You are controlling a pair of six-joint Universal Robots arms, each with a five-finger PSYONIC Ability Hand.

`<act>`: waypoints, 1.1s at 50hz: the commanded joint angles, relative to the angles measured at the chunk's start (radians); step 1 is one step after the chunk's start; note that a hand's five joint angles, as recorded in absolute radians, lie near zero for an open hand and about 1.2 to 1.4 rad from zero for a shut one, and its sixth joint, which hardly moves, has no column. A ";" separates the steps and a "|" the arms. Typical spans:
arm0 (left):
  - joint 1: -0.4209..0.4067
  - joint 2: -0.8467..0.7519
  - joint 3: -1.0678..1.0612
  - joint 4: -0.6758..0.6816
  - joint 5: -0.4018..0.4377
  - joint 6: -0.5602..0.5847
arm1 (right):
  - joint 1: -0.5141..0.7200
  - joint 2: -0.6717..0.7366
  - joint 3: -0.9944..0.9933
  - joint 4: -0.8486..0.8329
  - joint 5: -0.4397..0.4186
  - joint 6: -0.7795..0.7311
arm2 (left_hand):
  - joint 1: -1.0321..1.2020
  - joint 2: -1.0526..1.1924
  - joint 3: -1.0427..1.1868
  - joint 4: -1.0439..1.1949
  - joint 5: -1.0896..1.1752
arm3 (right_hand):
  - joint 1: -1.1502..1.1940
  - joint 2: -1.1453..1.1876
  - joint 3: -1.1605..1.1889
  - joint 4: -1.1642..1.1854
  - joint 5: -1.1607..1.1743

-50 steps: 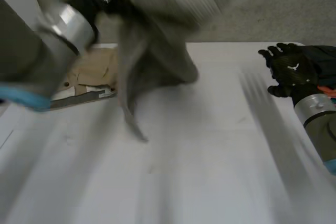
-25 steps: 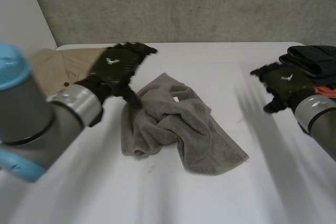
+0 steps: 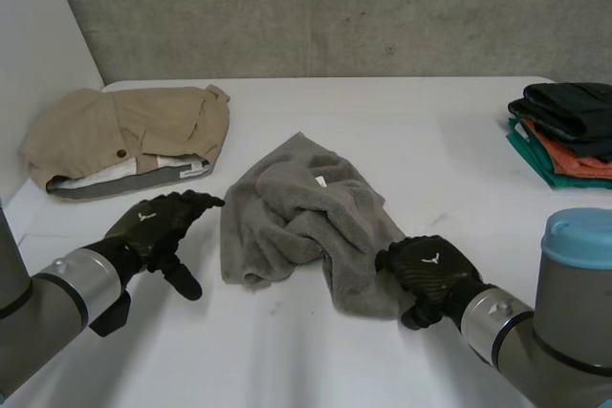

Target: Fold the laundry.

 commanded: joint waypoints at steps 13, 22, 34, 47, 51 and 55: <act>-0.013 -0.006 -0.001 0.044 0.000 -0.024 | 0.045 0.102 -0.024 -0.153 0.053 0.013 | -0.018 -0.033 -0.040 -0.030 -0.049 | 0.298 0.306 0.303 0.298 -0.004; -0.047 -0.054 0.011 0.047 -0.004 -0.026 | 0.043 0.053 -0.042 -0.217 0.102 0.021 | 0.097 0.083 0.075 0.085 0.066 | 0.913 0.921 0.918 0.913 0.611; -0.151 -0.273 0.179 0.054 -0.112 -0.016 | -0.029 -0.131 -0.047 -0.144 0.058 0.077 | 0.127 0.112 0.105 0.115 0.095 | 0.913 0.921 0.918 0.913 0.611; -0.219 -0.454 0.399 0.063 -0.193 0.029 | -0.135 -0.196 -0.070 -0.131 0.017 0.090 | 1.204 1.189 1.182 1.192 1.172 | 0.913 0.921 0.918 0.913 0.611; -0.196 -0.349 0.402 0.040 -0.237 0.059 | -0.182 -0.222 -0.127 -0.108 0.018 0.075 | 1.204 1.189 1.182 1.192 1.172 | 0.913 0.921 0.918 0.913 0.611; -0.159 -0.138 0.370 0.040 -0.234 0.043 | -0.230 -0.273 -0.203 -0.049 0.013 0.033 | 1.204 1.189 1.182 1.192 1.172 | 0.913 0.921 0.918 0.913 0.611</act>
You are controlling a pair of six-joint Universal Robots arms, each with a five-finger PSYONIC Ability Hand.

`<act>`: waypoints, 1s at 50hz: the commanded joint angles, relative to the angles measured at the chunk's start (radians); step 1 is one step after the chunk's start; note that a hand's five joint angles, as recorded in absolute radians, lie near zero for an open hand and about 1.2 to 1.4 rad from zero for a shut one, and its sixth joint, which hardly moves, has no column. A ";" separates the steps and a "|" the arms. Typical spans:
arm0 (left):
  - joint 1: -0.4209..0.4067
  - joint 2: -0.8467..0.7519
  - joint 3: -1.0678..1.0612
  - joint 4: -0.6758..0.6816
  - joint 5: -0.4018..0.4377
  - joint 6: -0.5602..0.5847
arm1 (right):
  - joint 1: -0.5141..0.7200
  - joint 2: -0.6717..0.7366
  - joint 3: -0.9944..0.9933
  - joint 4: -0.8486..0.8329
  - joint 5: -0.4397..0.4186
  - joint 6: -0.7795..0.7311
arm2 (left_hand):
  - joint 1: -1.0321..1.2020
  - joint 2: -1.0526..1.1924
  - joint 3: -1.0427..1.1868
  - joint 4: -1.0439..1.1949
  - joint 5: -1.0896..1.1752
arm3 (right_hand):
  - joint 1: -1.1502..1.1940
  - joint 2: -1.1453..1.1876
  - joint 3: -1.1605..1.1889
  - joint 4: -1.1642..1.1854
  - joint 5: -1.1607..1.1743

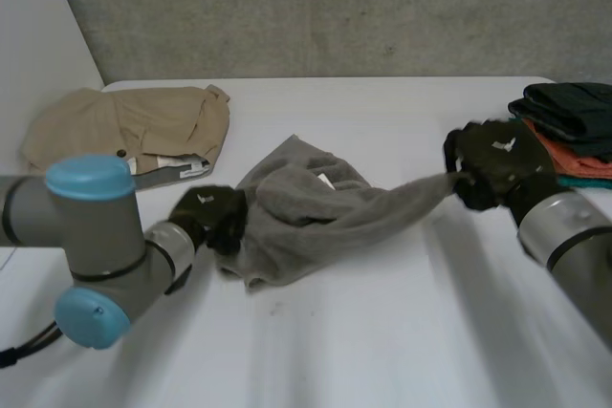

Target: Fold the laundry.

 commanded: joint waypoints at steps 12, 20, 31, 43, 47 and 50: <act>0.155 0.550 -0.047 -0.026 0.189 -0.092 | -0.116 -0.132 -0.275 0.218 -0.047 -0.116 | 0.243 0.206 0.212 0.199 0.238 | 0.285 0.215 0.212 0.199 0.231; 0.163 0.421 -0.047 -0.101 0.191 -0.054 | -0.072 -0.011 -0.318 0.360 -0.009 -0.298 | 0.243 0.206 0.212 0.199 0.238 | 0.285 0.215 0.212 0.199 0.231; 0.131 0.016 0.115 -0.048 0.124 0.117 | 0.019 0.321 -0.360 0.244 0.118 -0.262 | 0.243 0.206 0.212 0.199 0.238 | 0.285 0.215 0.212 0.199 0.231; 0.115 0.065 0.110 -0.187 -0.022 0.117 | 0.031 0.336 -0.309 0.164 0.164 -0.245 | -0.799 -0.836 -0.829 -0.842 -0.803 | 0.285 0.215 0.212 0.199 0.231; 0.102 0.137 0.051 -0.174 -0.033 0.111 | 0.030 0.319 -0.300 0.150 0.161 -0.242 | -0.873 -0.910 -0.903 -0.916 -0.877 | 0.285 0.215 0.212 0.199 0.231; 0.066 0.203 -0.048 -0.118 -0.040 0.108 | 0.028 0.306 -0.288 0.147 0.161 -0.242 | -0.887 -0.924 -0.918 -0.930 -0.892 | 0.285 0.215 0.212 0.199 0.231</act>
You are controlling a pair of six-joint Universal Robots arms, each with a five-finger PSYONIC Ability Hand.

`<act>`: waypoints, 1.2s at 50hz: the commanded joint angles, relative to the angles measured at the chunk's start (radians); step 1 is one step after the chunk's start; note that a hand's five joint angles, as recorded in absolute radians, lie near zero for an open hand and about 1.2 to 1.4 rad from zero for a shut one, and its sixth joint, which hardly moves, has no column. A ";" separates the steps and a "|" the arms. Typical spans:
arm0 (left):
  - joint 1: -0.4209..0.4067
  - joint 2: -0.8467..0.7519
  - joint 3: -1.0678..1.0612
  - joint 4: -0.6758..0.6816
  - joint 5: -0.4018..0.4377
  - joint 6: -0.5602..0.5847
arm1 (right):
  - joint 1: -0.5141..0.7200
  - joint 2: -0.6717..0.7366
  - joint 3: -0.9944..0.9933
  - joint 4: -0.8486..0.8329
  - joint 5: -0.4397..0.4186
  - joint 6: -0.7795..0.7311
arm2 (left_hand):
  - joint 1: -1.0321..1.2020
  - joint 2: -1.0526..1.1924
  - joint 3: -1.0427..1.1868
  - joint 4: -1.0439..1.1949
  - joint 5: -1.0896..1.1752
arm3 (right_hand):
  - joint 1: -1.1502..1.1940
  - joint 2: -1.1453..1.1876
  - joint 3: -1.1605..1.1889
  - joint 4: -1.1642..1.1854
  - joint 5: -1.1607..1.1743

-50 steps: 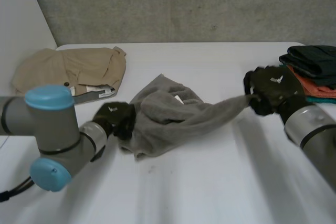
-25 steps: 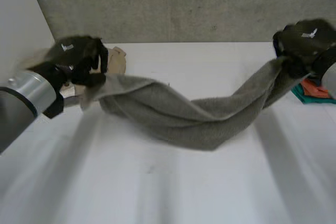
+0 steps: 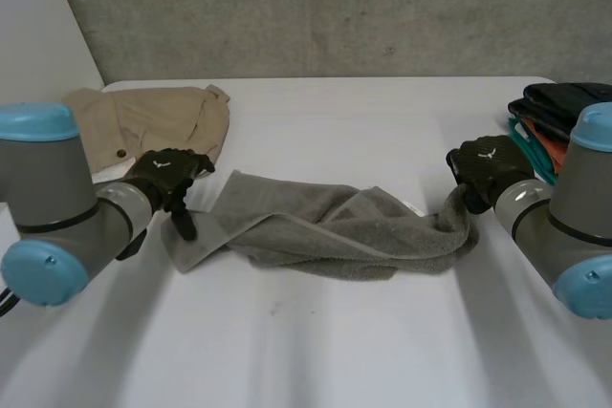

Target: Fold the laundry.

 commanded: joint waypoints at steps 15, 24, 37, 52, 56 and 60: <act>-0.055 -0.016 -0.198 0.256 -0.059 0.081 | -0.008 -0.036 0.052 -0.021 -0.008 -0.002 | 0.063 0.070 0.069 0.075 0.085 | 0.285 0.215 0.206 0.197 0.231; -0.007 -0.102 -0.092 0.250 -0.069 0.118 | -0.018 -0.047 0.056 -0.024 -0.003 -0.016 | 1.072 1.079 1.078 1.084 1.094 | 0.285 0.215 0.206 0.197 0.231; 0.078 0.460 -0.164 -0.024 0.107 0.032 | -0.093 -0.346 -0.063 0.220 -0.002 -0.324 | 1.097 1.104 1.102 1.108 1.118 | 0.285 0.215 0.206 0.197 0.231; 0.187 0.361 0.184 -0.599 0.225 0.165 | -0.116 -0.350 -0.201 0.533 0.004 -0.530 | 1.097 1.104 1.102 1.108 1.118 | 0.285 0.215 0.206 0.197 0.231; 0.149 0.226 0.247 -0.563 0.197 0.193 | -0.088 -0.239 -0.226 0.495 0.044 -0.519 | 1.097 1.104 1.102 1.108 1.118 | 0.285 0.215 0.206 0.197 0.231; 0.083 0.068 0.360 -0.458 0.143 0.197 | -0.051 -0.089 -0.306 0.403 0.104 -0.491 | 1.097 1.104 1.102 1.108 1.118 | 0.285 0.215 0.206 0.197 0.231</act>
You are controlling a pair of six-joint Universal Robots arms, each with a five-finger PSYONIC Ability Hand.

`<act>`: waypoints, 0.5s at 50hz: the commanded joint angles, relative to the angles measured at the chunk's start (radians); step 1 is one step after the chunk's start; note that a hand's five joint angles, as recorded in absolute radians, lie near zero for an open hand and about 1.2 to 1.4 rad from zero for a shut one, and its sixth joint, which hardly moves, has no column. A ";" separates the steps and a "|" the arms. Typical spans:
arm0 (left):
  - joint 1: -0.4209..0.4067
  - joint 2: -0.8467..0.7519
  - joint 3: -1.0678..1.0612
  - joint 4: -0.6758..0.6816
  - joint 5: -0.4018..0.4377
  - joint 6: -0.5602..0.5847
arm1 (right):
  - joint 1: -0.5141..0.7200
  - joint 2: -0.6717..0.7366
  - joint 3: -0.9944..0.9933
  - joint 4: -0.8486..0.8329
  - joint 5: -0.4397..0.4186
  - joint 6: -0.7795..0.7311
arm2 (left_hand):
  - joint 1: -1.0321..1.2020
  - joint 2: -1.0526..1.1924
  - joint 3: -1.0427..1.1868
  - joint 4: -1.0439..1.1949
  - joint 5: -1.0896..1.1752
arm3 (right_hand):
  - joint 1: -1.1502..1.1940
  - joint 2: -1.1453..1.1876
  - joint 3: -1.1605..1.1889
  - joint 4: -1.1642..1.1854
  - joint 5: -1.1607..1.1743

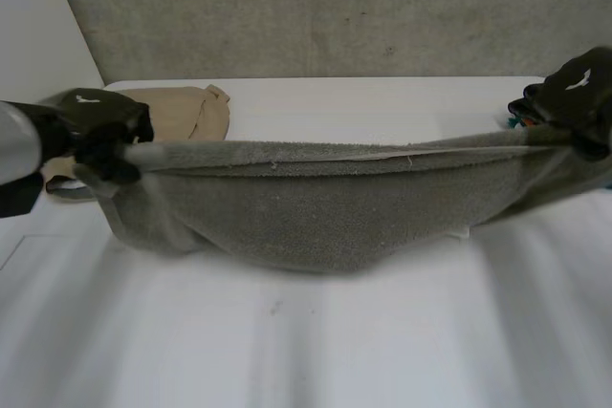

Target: Fold the laundry.

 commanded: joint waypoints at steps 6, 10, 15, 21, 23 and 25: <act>-0.122 -0.373 0.368 0.419 -0.151 -0.023 | 0.063 0.360 -0.274 -0.329 0.135 0.113 | 0.235 0.204 0.207 0.197 0.247 | 0.285 0.215 0.206 0.197 0.230; -0.131 -0.406 0.466 0.674 -0.191 -0.089 | 0.053 0.405 -0.390 -0.612 0.146 0.216 | 0.235 0.204 0.207 0.197 0.247 | 0.285 0.215 0.206 0.197 0.230; -0.141 -0.355 0.450 0.925 -0.226 -0.205 | 0.037 0.361 -0.376 -0.967 0.152 0.311 | 0.235 0.204 0.207 0.197 0.247 | 0.285 0.215 0.206 0.197 0.230; -0.134 -0.308 0.393 1.013 -0.228 -0.307 | 0.033 0.305 -0.296 -1.085 0.123 0.354 | 0.235 0.204 0.207 0.197 0.247 | 0.285 0.215 0.206 0.197 0.230; -0.134 -0.308 0.382 1.002 -0.226 -0.321 | 0.037 0.305 -0.279 -1.070 0.108 0.357 | 0.235 0.204 0.207 0.197 0.247 | 0.285 0.215 0.206 0.197 0.230; -0.132 -0.312 0.350 0.969 -0.225 -0.333 | 0.037 0.308 -0.255 -1.027 0.086 0.362 | 0.235 0.204 0.207 0.197 0.247 | 0.285 0.215 0.206 0.197 0.230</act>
